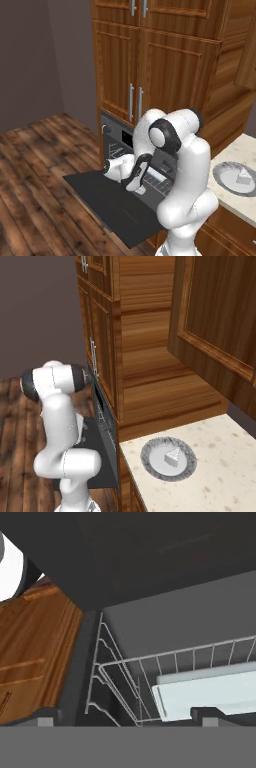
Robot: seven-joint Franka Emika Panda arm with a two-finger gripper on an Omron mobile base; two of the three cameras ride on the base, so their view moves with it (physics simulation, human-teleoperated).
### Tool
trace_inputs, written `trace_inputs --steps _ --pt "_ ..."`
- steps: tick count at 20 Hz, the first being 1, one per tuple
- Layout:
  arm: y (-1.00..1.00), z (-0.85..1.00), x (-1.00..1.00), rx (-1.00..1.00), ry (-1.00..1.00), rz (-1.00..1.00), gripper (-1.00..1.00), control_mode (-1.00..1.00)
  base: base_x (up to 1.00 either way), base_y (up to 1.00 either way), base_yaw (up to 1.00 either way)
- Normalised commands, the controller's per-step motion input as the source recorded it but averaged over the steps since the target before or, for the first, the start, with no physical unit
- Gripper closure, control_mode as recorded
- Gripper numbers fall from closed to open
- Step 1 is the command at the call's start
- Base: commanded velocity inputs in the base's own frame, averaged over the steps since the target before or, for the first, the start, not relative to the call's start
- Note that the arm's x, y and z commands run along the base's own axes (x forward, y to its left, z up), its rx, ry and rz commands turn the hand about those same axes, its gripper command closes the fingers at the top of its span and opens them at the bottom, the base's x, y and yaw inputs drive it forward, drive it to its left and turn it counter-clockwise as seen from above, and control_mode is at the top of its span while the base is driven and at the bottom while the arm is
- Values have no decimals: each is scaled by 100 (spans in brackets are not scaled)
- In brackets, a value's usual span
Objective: Take the baked cake out of the oven and place it on the plate for cooling. Then close the oven door.
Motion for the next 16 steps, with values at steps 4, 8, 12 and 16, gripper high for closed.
trace_inputs --steps 4,8,12,16 --pt "72 99 -98 8 0 5 -100 -100 0 0 0" --pt "86 78 -75 8 0 6 -100 -100 0 0 0" --pt "100 38 -56 7 4 12 -100 -100 0 0 0" --pt "100 2 -26 3 11 13 -100 -100 0 0 0"
